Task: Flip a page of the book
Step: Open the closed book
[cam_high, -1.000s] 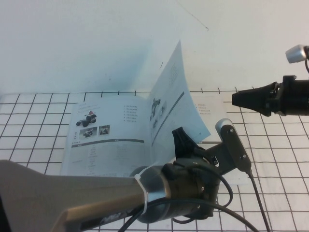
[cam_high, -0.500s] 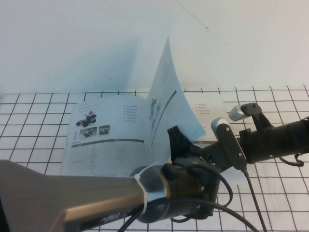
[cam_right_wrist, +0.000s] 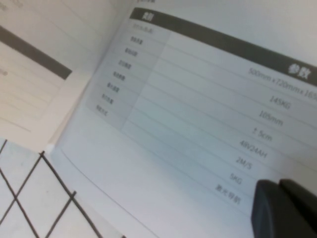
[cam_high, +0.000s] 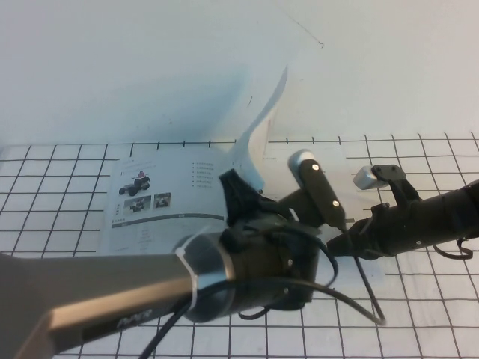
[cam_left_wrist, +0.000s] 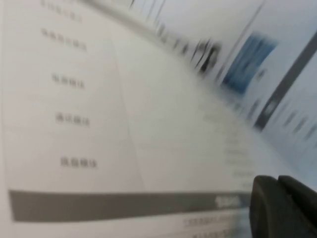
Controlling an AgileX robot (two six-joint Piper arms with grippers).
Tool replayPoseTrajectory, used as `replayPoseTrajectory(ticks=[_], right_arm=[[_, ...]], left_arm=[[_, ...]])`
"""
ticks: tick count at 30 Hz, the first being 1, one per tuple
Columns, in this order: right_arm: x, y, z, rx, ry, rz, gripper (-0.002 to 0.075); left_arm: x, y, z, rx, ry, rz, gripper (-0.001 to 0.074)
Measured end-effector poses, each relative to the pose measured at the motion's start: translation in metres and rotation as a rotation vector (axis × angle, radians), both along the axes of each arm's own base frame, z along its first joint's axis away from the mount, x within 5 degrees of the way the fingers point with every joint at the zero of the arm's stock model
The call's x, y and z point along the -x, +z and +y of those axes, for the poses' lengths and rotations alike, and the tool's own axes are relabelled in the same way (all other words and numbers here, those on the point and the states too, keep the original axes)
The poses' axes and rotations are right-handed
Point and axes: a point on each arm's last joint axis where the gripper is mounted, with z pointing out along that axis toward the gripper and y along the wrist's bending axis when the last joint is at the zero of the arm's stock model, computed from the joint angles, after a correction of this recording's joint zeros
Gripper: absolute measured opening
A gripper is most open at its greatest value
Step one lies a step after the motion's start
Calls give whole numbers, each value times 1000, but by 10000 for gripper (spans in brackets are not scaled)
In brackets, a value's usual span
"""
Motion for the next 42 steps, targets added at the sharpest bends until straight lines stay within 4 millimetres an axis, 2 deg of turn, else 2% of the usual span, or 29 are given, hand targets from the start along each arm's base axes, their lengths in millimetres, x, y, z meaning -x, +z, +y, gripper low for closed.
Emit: replayPoseTrajectory(ticks=[7,13,25,31,33,36,39,42], right_arm=[[0,0,0,2,1,1,-1],[0,0,0,2,2,1,-1],[1,2,0,8,14,-4,-1],[1,3,0,11,21,-13,-1],[2,5,0,17,36,-29,-1],[2,14,-1,23,54,-65,-1],[2,32,-1,23,66,-123,-1],[3,53,-1,21,79,-190,-1]], left_arm=[[-22,-9,44,25,278,134,-3],[-31,-16,67,79,423,232,-3],[-36,-17,67,125,402,241,-3],[-32,-20,65,181,372,258,-3],[-30,-13,65,220,353,245,-3],[-26,9,65,283,285,202,-3],[-19,47,68,318,141,132,-3],[-1,95,78,371,24,47,-3]])
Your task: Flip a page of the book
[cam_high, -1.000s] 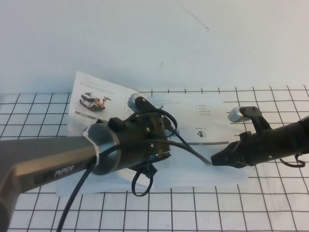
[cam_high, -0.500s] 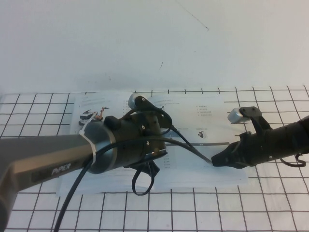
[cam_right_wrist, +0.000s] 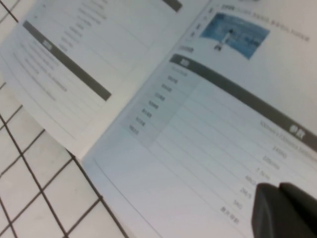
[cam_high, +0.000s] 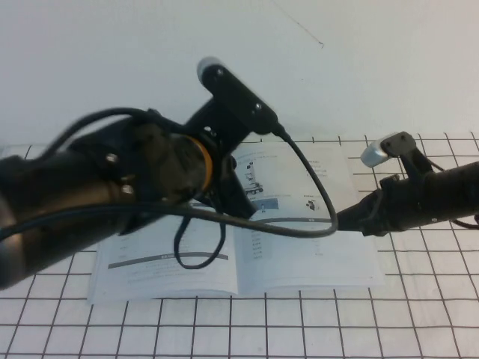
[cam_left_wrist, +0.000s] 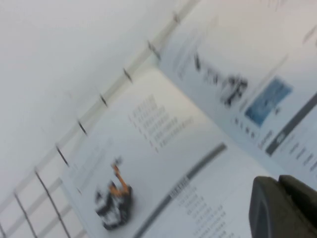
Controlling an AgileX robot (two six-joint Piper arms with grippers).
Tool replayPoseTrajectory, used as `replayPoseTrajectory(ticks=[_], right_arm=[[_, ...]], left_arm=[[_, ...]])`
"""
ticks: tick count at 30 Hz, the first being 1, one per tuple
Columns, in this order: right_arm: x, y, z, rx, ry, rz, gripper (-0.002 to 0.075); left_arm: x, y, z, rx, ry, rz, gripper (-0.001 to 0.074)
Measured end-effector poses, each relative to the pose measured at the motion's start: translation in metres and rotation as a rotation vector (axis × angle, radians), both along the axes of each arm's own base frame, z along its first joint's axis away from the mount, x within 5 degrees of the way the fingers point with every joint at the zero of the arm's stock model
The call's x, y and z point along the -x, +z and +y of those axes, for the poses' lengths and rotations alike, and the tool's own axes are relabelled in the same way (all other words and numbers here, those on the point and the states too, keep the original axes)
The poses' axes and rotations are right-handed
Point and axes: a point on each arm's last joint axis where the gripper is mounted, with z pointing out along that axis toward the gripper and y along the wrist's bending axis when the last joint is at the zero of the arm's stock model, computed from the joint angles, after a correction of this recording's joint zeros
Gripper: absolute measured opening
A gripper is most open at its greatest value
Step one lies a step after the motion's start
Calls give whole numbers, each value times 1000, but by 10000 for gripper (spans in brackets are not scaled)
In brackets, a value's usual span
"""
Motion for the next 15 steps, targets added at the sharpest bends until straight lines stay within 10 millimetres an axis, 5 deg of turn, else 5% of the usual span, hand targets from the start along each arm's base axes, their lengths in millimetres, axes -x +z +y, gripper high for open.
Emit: replayPoseTrajectory(ticks=[7,15], right_arm=[[13,58,-3,26,59,-180,-1],[58,156,-11,25,65,-440,-1]], left_arm=[[56,74,35,116,-142,-72,-4],[111,103,75,173,-191,-44,-3]])
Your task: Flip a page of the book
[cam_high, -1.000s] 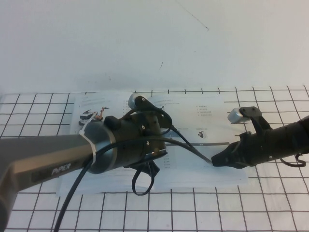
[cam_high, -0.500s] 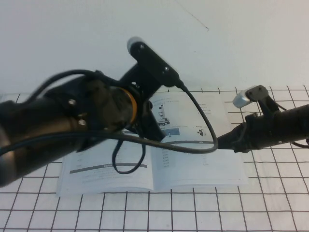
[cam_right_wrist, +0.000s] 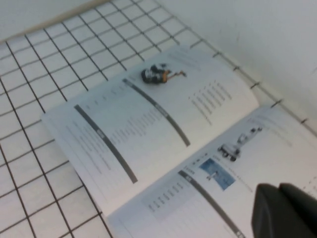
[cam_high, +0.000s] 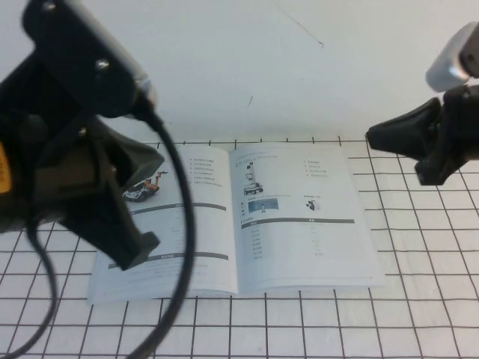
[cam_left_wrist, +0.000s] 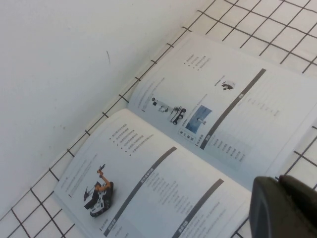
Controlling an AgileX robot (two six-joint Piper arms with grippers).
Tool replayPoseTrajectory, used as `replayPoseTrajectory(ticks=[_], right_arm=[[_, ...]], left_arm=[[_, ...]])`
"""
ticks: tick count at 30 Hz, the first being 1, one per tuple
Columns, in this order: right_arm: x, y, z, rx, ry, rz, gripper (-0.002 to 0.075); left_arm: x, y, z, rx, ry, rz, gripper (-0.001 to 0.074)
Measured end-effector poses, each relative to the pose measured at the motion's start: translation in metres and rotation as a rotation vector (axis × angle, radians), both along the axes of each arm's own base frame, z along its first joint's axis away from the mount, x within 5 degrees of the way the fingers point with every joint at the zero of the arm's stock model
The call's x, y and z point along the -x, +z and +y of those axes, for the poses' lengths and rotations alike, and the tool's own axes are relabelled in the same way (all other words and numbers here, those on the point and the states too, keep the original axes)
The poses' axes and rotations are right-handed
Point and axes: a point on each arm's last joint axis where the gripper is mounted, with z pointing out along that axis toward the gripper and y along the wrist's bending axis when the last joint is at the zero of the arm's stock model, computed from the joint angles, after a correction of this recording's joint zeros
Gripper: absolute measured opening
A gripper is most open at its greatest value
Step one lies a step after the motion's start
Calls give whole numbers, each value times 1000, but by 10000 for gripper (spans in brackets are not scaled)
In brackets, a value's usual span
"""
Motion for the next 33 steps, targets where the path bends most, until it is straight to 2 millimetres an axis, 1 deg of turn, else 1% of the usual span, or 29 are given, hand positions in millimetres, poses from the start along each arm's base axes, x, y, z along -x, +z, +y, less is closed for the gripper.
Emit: replayPoseTrajectory(ticks=[2,4,5,8,10,13,15,17,19,20,22,24,26,28,30,33], right_arm=[[19,26,-4,0,-8,-61,-1],[44,52,-9,10,-25,-126,-1],[54,62,-12,25,-32,-152,-1],[97,93,-24,57,-92,-238,-1],[126,108,-34,90,-161,-282,-1],[165,120,-52,124,-308,-311,-1],[187,119,-65,160,-410,-328,-1],[212,117,-76,159,-500,-353,-1],[232,108,-83,136,-563,-362,-1],[239,103,-84,119,-576,-360,-1],[251,86,-85,87,-583,-351,-1],[253,68,-84,66,-579,-326,-1],[247,48,-82,69,-575,-283,-1],[242,33,-81,69,-573,-250,-1],[239,26,-80,63,-575,-242,-1],[237,23,-80,46,-577,-239,-1]], left_arm=[[14,1,11,24,0,-11,-3],[25,-1,22,59,11,-17,-4],[32,-4,28,82,20,-15,-3],[53,-16,45,182,48,-16,-3],[64,-25,54,248,68,-13,-3],[76,-44,64,322,96,8,-3],[82,-55,69,355,107,17,-3],[86,-65,72,377,121,35,-4],[88,-73,73,397,135,52,-4],[88,-76,74,408,141,60,-4],[88,-79,73,420,149,75,-3],[88,-81,73,430,150,78,-4],[87,-82,72,440,147,76,-3],[87,-81,71,453,144,69,-3],[87,-80,71,461,142,64,-3],[87,-80,71,463,141,63,-3]])
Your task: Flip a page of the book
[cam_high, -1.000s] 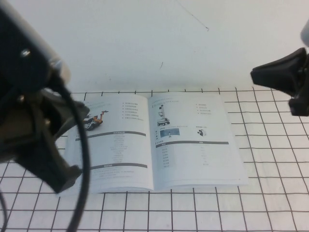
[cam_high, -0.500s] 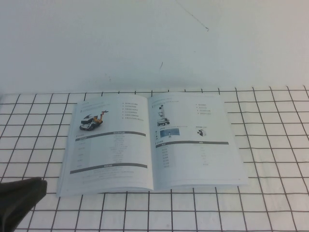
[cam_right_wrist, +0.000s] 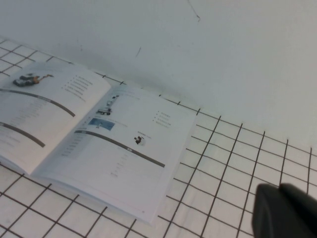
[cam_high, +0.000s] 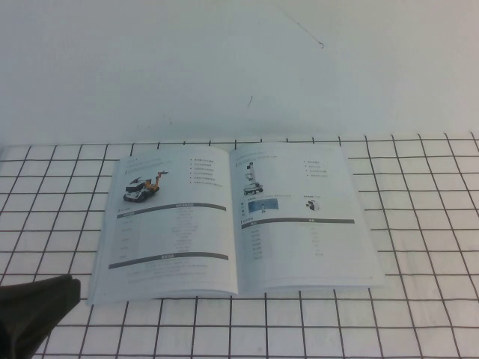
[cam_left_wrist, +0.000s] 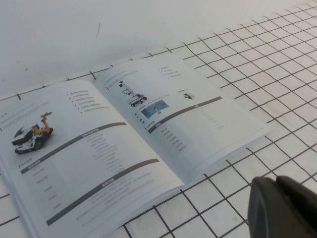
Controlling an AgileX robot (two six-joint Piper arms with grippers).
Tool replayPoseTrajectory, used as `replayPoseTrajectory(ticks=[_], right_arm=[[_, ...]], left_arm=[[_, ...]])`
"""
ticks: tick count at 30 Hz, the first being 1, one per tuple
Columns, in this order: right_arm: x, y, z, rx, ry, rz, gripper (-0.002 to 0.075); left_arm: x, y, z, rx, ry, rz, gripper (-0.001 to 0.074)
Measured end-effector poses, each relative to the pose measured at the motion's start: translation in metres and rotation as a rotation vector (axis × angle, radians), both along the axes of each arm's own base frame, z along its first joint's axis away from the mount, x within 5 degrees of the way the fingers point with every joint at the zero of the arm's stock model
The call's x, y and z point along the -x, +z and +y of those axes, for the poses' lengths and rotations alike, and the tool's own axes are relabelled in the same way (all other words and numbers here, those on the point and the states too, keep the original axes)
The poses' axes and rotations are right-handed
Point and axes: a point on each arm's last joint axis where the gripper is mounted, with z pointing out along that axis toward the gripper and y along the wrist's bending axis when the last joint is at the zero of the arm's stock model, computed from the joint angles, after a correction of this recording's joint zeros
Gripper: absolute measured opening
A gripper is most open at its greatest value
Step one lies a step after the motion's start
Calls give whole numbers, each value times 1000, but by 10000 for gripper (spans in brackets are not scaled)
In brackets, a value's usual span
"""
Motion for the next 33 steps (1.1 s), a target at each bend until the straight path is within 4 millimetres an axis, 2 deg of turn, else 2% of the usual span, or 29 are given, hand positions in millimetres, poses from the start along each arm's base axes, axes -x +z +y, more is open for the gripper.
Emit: replayPoseTrajectory(ticks=[16,19,22,25,33], right_arm=[[0,0,0,0,0,-1,-2],[0,0,0,-1,1,2,-2],[0,0,0,0,2,4,-2],[0,0,0,-4,3,4,-2],[0,0,1,-7,5,7,-2]], left_arm=[[0,0,0,5,2,4,-3],[-2,4,4,-51,19,-86,-3],[0,7,14,12,101,-120,-3],[2,-3,25,130,243,-83,-3],[15,-56,52,256,573,-99,-3]])
